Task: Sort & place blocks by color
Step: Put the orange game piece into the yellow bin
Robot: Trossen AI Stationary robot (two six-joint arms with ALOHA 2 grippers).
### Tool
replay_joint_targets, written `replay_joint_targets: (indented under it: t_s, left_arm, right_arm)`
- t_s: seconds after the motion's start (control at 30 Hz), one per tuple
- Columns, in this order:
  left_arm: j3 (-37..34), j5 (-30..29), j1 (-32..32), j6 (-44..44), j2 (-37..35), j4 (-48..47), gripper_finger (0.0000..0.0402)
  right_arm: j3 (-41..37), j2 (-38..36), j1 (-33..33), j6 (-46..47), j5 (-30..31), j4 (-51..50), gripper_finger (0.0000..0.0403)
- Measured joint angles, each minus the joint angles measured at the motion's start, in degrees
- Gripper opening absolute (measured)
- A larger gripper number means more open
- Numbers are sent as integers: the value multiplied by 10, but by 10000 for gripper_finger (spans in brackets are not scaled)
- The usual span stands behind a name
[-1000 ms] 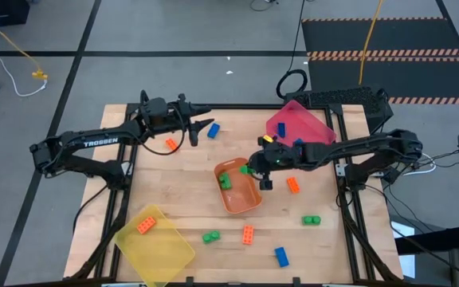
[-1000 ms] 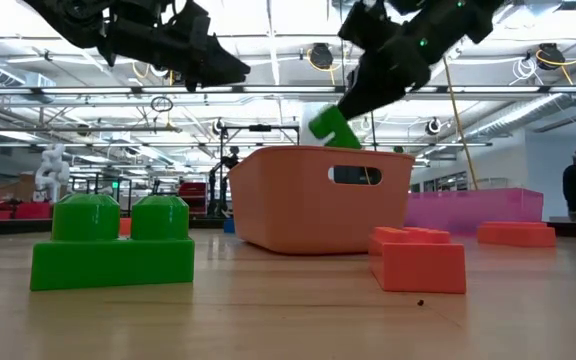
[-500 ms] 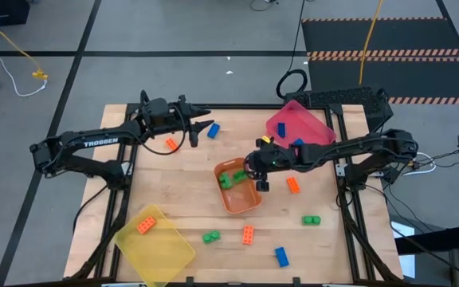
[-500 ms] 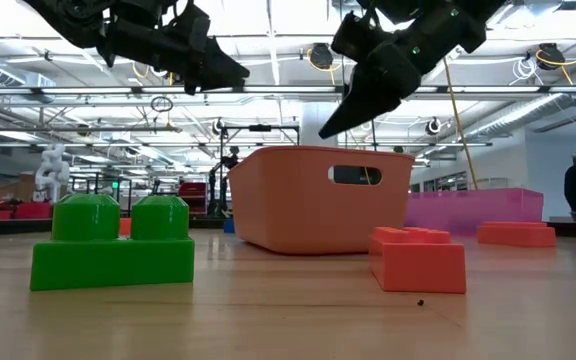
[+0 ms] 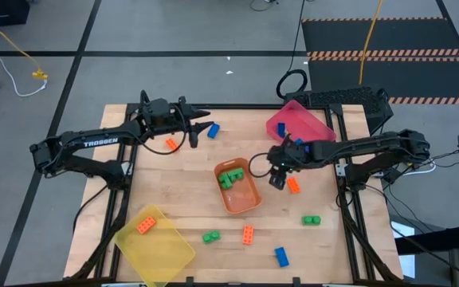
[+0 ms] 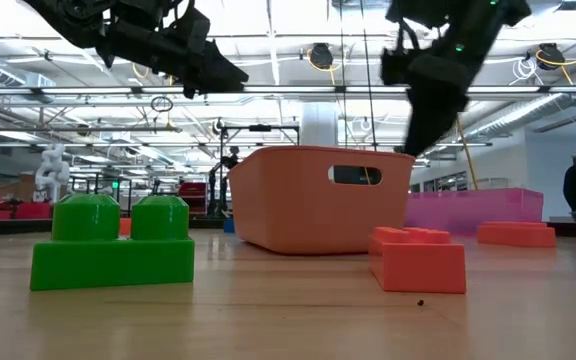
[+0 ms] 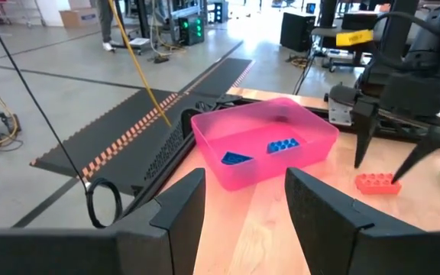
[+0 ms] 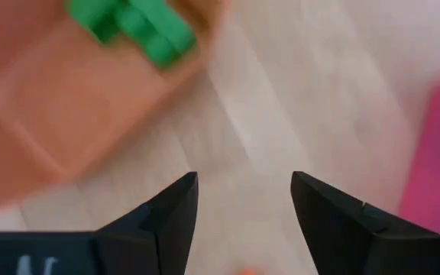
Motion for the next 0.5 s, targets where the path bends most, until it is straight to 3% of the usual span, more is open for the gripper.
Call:
replay_joint_targets:
  t_s: [0.27, 0.5]
  left_arm:
    - [0, 0, 2, 2, -1, -14, 182]
    - [1, 0, -7, 11, -25, -8, 182]
  right_arm:
    - [0, -6, 27, 212, -31, -197, 220]
    - [-6, -6, 57, 294, -33, -221, 233]
